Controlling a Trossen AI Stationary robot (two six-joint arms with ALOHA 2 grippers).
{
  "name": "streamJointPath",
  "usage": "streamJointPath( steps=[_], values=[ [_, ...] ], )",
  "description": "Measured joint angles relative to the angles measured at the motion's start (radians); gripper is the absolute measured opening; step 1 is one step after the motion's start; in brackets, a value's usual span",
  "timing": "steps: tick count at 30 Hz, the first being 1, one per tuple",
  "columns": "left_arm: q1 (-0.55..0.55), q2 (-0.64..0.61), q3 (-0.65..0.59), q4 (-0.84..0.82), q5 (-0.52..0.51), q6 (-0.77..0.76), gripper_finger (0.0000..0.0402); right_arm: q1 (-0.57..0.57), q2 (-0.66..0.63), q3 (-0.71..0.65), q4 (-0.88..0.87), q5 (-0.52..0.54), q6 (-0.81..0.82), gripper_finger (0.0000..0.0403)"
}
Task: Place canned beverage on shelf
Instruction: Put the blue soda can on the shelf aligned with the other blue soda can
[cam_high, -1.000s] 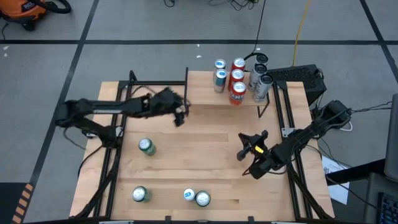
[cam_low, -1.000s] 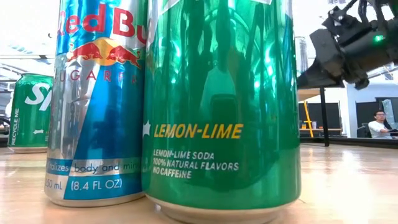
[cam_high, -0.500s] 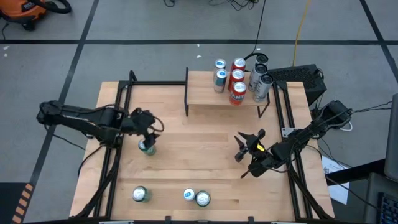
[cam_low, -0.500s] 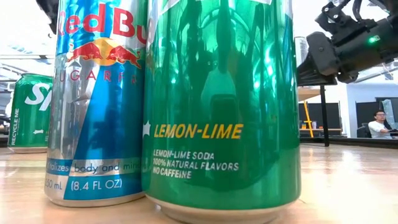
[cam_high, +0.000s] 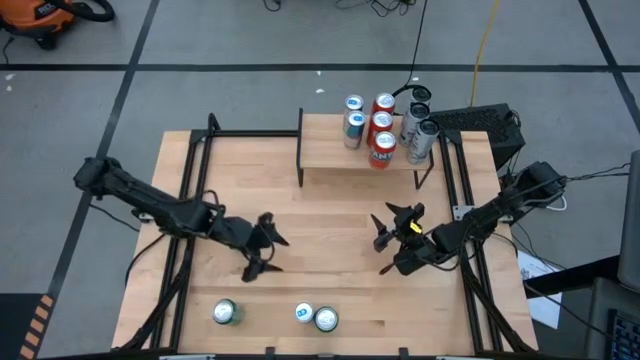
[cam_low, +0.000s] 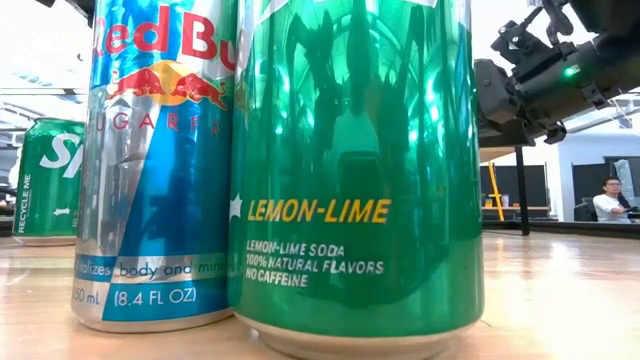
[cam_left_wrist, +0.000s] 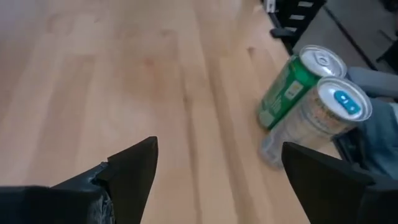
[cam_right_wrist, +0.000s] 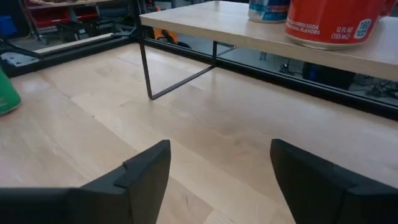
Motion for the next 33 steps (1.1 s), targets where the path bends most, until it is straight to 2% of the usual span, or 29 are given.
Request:
streamJointPath(
  steps=[3, 7, 11, 17, 21, 27, 33],
  values=[
    [-0.025, 0.082, 0.000, 0.115, 0.006, 0.002, 0.0341, -0.008, -0.001, 0.000, 0.002, -0.040, 0.002, 0.0266],
    [-0.063, 0.184, 0.000, 0.269, 0.078, 0.001, 0.0341, -0.014, -0.001, 0.000, 0.003, -0.066, 0.002, 0.0266],
    [-0.103, 0.225, 0.000, 0.352, 0.075, -0.028, 0.0341, -0.020, 0.000, 0.000, 0.006, -0.066, 0.002, 0.0266],
    [-0.191, 0.227, 0.000, 0.374, -0.064, -0.084, 0.0341, -0.020, 0.000, 0.000, 0.010, -0.099, 0.002, 0.0266],
    [-0.274, 0.281, 0.001, 0.436, -0.183, -0.082, 0.0341, -0.019, 0.000, 0.000, 0.011, -0.125, 0.002, 0.0265],
    [-0.341, 0.419, 0.005, 0.681, -0.204, -0.052, 0.0341, -0.017, 0.000, 0.000, 0.032, -0.137, 0.002, 0.0265],
    [-0.347, 0.508, 0.046, 0.686, -0.287, -0.005, 0.0341, -0.017, 0.000, 0.001, 0.056, -0.196, 0.037, 0.0265]
  ],
)
